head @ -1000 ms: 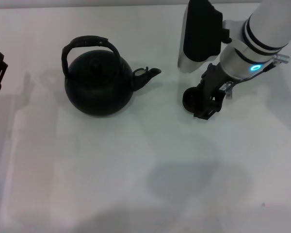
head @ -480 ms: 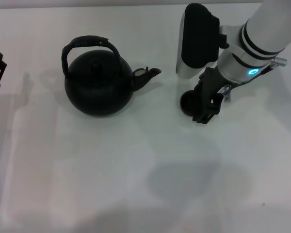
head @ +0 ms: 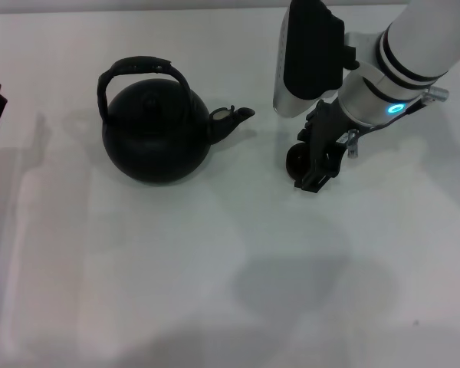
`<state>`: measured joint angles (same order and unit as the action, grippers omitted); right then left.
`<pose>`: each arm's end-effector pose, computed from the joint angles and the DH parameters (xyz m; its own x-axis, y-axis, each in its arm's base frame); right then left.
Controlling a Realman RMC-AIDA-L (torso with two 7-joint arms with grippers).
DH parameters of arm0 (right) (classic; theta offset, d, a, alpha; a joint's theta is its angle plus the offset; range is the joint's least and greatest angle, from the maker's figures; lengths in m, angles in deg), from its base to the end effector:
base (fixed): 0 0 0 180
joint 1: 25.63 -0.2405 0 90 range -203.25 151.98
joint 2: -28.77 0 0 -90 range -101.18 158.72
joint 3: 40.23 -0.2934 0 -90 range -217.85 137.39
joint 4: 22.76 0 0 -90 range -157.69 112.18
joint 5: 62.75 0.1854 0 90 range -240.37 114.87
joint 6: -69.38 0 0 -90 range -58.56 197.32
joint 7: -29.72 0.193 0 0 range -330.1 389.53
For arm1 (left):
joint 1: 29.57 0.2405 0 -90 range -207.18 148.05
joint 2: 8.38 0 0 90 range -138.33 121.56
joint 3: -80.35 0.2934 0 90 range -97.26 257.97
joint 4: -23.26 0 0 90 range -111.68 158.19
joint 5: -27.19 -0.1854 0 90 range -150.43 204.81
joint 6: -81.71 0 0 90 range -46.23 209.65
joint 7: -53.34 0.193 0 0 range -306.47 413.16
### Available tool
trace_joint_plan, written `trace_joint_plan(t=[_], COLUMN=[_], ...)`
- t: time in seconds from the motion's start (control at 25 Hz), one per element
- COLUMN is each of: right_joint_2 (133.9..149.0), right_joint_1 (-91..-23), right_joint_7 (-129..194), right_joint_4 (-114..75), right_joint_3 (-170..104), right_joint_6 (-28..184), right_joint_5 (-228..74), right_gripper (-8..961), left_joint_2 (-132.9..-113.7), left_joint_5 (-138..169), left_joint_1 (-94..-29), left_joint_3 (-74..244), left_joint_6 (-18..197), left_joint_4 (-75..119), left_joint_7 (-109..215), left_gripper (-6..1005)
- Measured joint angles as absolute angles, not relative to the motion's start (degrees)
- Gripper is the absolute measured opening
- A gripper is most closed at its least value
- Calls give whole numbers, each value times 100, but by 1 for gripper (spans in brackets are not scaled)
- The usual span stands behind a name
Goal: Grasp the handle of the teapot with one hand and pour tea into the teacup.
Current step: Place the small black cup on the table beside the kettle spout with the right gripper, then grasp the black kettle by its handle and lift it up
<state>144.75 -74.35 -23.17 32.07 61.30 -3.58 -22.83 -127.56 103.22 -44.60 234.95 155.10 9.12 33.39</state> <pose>0.2172 0.3842 -0.1249 0.8536 -0.1309 0.5043 -0.0429 -0.9823 -0.1823 -0.3744 0.3137 -0.0243 0.4362 -0.0086 0.8998 0.8999 0.0022 -0.4362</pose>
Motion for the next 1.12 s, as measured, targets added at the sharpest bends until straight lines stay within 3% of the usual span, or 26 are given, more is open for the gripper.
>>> trace_joint_plan(t=[0.72,1.12], right_joint_2=[14428,14365], right_joint_1=[-6232,-5389], right_joint_7=[-3507,-5990], right_joint_4=[4015,1157], right_joint_3=[3377,-586], right_joint_6=[-769,-659], right_joint_5=[-1060,2563], right_gripper=[839,839], left_joint_2=[-12756,-12756], left_joint_5=[10309,10283], left_joint_1=[-4439,-4388], left_joint_3=[23495,23532], left_joint_6=[15633,15862], left_joint_4=[928,928], left_joint_7=[3339,3339], left_gripper=[887,886])
